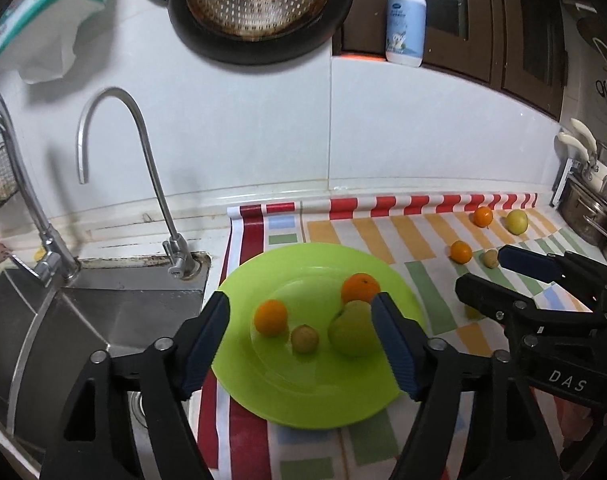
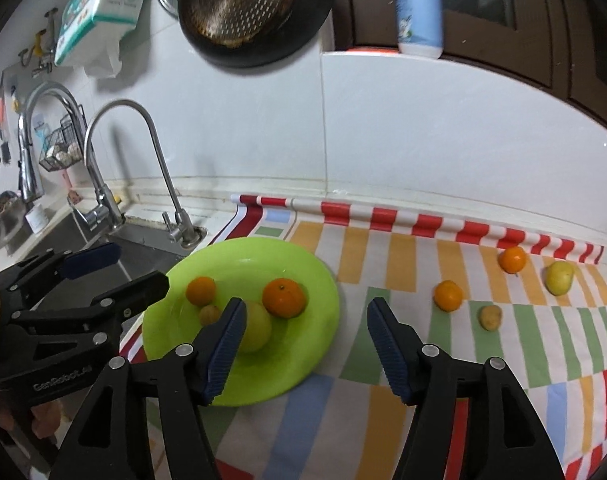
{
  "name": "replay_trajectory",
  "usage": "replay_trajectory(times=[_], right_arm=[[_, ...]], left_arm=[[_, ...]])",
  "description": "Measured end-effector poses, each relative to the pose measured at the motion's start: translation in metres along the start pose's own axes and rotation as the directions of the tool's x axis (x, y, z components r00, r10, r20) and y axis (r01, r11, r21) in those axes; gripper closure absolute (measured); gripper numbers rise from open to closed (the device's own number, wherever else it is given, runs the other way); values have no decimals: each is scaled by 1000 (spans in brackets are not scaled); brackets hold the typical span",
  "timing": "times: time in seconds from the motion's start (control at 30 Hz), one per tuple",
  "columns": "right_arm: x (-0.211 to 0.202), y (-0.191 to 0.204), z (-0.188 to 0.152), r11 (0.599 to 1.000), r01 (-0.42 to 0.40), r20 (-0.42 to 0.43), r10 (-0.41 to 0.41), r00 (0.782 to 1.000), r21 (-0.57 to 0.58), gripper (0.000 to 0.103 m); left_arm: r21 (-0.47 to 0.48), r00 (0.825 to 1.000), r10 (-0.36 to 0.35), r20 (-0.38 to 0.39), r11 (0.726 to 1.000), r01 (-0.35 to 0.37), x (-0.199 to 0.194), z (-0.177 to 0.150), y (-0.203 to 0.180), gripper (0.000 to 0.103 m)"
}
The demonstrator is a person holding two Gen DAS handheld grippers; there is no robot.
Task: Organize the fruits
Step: 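Move both open grippers back toward the small green tomatoes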
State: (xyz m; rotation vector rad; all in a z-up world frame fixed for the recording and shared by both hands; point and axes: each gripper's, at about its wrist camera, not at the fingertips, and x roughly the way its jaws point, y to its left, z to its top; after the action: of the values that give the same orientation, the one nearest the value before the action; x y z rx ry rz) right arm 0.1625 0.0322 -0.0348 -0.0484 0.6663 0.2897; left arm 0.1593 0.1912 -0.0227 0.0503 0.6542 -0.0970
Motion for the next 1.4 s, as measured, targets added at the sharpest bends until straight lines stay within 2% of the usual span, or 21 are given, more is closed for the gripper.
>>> replay_trajectory(times=[0.1,0.4,0.6,0.7,0.83,1.27,1.4], right_arm=[[-13,-8,-2,1000,-2,9,2,1000,4,40],[-49,-35,-12,1000,12,46,-12,999,0,36],[-70,-59,-19,1000,22,63,-22,998,6,36],[-78,-71,-22,1000,28,69,-28,997,12,32],[-85,-87,-26,999,39,69,-40,997,18,32],[-88,-129,-39,996,85,58,-87,995,24,32],[-78,-135,-43,996,90,44,-90,995,1,32]], left_arm=[[-5,1000,12,10,1000,-12,-11,-2,-10,22],[1,998,30,53,1000,-30,-39,-5,-49,13],[10,997,25,71,1000,-25,-49,-4,-76,12],[18,997,18,75,1000,-19,-50,-3,-90,11],[38,997,9,82,999,-12,-50,-3,-108,11],[168,991,-100,88,982,85,-26,-8,-154,12],[197,988,-142,58,972,128,-5,-10,-159,16]])
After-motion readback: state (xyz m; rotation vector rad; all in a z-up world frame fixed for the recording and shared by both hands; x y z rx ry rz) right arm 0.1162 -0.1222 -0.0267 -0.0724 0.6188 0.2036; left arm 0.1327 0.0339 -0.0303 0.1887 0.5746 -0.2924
